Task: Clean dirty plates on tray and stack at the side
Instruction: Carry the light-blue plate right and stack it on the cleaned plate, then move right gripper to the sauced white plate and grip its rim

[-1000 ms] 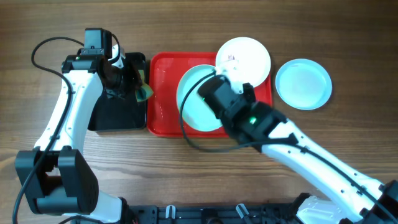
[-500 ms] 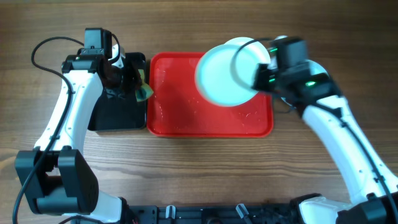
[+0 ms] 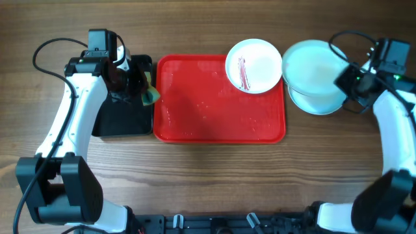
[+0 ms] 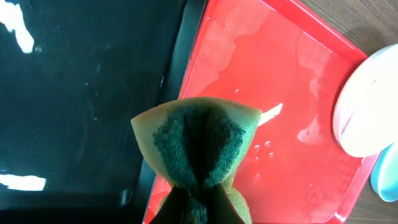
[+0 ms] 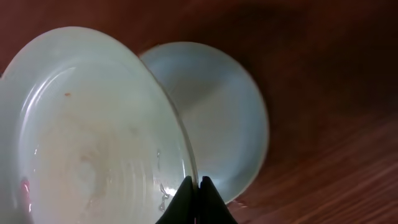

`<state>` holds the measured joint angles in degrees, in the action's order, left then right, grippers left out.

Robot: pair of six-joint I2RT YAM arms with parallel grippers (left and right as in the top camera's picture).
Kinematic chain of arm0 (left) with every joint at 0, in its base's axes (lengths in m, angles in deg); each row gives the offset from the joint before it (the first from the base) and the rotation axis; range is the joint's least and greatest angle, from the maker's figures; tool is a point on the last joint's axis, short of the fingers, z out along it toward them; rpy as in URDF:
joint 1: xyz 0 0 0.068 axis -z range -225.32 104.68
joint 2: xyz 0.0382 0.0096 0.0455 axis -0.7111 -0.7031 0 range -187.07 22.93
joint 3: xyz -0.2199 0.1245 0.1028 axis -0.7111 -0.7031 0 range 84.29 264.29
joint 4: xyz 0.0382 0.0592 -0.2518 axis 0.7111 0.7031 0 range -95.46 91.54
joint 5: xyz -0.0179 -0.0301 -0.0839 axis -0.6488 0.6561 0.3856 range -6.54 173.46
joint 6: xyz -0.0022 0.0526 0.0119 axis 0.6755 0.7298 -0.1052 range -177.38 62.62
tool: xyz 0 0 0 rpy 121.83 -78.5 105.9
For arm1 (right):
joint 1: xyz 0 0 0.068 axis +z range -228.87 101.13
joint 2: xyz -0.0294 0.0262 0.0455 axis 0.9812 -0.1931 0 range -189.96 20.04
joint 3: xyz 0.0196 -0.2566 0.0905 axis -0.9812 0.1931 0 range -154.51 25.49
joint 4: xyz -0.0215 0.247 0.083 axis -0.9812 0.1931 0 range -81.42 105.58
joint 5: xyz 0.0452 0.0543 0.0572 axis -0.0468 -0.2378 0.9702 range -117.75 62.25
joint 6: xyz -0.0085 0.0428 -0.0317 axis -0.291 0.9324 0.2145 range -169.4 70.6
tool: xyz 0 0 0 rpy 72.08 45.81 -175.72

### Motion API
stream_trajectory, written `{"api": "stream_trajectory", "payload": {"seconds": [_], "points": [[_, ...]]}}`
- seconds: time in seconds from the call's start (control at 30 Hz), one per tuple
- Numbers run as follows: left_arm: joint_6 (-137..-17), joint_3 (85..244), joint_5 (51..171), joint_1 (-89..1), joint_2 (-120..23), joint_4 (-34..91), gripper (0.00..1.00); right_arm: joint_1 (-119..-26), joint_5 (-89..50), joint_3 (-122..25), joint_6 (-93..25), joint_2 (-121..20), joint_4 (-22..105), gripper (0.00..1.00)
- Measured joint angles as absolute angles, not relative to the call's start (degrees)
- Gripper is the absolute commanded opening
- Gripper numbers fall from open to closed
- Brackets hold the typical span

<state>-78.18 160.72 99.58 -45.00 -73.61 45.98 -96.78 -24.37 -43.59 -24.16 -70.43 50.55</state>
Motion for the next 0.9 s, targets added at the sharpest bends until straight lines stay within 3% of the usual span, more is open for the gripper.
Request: {"api": "stream_trajectory", "payload": {"seconds": [0.27, 0.3, 0.47, 0.53, 0.77, 0.9], "points": [[-78.18, 160.72, 99.58, -45.00, -73.61, 45.98, 0.04, -99.80, -25.66, -42.76, -25.45, -79.35, 49.09, 0.04], [-78.18, 160.69, 99.58, -45.00, -73.61, 45.98, 0.04, -99.80, -25.83, -42.65, -25.65, -80.33, 48.93, 0.08], [-78.18, 160.69, 99.58, -45.00, -73.61, 45.98, 0.04, -99.82, -26.08, -42.34, -26.22, -82.67, 46.55, 0.52], [-78.18, 160.72, 99.58, -45.00, -73.61, 45.98, 0.04, -99.82, -25.48, -42.34, -26.48, -82.74, 44.67, 0.57], [-78.18, 160.72, 99.58, -45.00, -73.61, 45.98, 0.04, -99.12, -10.53, -43.22, -32.60, -82.74, 42.31, 0.52], [-78.18, 160.72, 99.58, -45.00, -73.61, 45.98, 0.04, -94.00, -6.86, -45.90, -34.79, -82.70, 42.71, 0.52]]}}
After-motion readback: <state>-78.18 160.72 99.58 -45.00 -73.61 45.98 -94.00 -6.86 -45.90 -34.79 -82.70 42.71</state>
